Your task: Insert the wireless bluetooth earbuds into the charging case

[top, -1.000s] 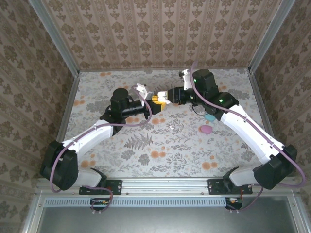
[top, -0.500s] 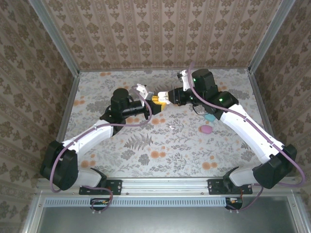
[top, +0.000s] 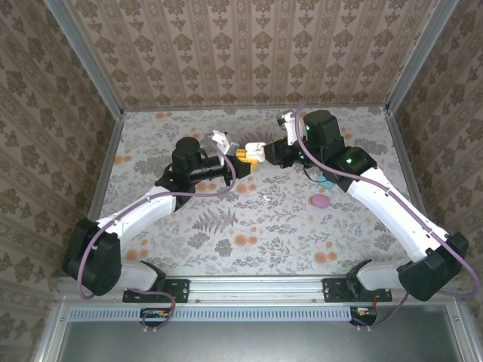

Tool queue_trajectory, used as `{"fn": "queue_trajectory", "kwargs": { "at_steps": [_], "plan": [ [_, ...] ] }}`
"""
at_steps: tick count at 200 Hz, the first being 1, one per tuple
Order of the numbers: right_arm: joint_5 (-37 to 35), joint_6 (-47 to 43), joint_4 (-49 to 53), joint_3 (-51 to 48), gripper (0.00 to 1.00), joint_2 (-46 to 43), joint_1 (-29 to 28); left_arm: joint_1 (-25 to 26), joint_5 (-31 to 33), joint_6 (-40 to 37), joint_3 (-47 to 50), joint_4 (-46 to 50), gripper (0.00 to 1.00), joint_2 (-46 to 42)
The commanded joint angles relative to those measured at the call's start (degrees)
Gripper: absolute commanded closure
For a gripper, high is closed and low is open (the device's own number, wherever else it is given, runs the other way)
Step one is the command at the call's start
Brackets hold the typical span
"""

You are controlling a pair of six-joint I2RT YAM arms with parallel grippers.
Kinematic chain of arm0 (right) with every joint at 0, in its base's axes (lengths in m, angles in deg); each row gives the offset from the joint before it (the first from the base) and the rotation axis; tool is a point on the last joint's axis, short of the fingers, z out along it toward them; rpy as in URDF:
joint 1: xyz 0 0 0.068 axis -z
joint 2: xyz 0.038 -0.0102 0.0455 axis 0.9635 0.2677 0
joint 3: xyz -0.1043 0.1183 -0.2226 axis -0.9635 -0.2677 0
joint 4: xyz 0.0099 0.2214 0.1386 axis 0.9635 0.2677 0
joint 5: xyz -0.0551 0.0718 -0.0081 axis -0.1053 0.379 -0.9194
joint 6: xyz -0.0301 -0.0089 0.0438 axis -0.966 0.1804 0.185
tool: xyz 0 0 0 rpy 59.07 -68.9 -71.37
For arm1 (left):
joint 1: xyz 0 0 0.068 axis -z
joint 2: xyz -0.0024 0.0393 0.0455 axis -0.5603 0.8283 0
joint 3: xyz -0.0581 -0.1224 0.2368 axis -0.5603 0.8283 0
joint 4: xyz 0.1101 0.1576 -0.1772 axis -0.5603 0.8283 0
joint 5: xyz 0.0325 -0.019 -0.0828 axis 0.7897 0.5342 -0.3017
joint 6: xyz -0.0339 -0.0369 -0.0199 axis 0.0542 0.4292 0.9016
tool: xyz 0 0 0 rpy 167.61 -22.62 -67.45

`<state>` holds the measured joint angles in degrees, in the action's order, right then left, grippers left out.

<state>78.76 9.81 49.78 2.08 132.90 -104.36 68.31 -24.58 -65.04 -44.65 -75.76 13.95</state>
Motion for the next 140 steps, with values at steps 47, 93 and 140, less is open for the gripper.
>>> {"fn": "queue_trajectory", "kwargs": {
  "at_steps": [47, 93, 140],
  "plan": [
    [2.17, -0.85, -1.16, 0.02, 0.64, -0.45, -0.26, -0.01, -1.09, 0.17, -2.31, -1.98, 0.77, -0.90],
    [0.44, 0.35, -0.12, 1.66, 0.60, 1.22, 0.06, -0.01, -1.34, 0.10, -2.37, -1.89, 0.77, -1.07],
    [0.80, 0.38, 0.62, 3.28, 0.71, 2.81, 0.04, 0.04, -1.45, -0.25, -2.63, -1.32, 0.77, -1.29]
  ]
}}
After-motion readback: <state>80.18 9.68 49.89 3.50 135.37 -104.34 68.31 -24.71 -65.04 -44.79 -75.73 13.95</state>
